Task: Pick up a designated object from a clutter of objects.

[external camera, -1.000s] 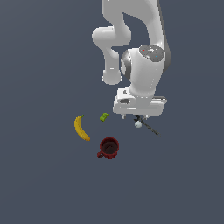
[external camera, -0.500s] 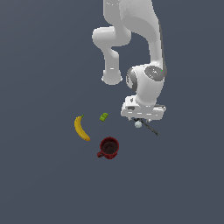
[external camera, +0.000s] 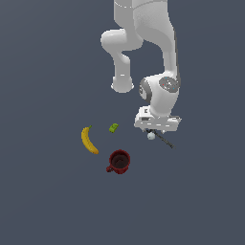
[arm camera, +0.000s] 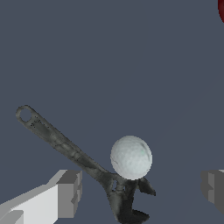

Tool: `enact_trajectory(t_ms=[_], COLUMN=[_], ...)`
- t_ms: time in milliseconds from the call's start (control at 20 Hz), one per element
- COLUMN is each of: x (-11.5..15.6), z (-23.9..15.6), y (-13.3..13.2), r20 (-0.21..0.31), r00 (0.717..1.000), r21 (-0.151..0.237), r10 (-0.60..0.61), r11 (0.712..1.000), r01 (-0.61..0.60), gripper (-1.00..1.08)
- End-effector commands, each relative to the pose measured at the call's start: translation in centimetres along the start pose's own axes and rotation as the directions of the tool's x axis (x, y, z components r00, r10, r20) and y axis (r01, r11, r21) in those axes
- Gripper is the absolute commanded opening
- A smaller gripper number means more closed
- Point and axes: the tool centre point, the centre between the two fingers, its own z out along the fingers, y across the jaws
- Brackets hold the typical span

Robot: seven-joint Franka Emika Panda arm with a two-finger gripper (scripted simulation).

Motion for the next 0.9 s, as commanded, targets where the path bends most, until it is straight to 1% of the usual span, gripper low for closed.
enact_trajectory(t_ms=[0,250,600,850], x=[0.0,0.0,-0.1,-0.1], z=[0.0,1.1,4.1,5.1], y=[0.0,0.0,0.0,0.0], r20=[-0.001,-0.001,-0.001,-0.001], r00=[1.0,1.0,1.0,1.0], r21=[0.0,0.0,0.001,0.001], r10=[0.001,0.001,0.001,0.002], r11=[1.0,1.0,1.0,1.0], r01=[-0.001,-0.001,-0.001,-0.002], gripper=[1.0,1.0,1.0,1.0])
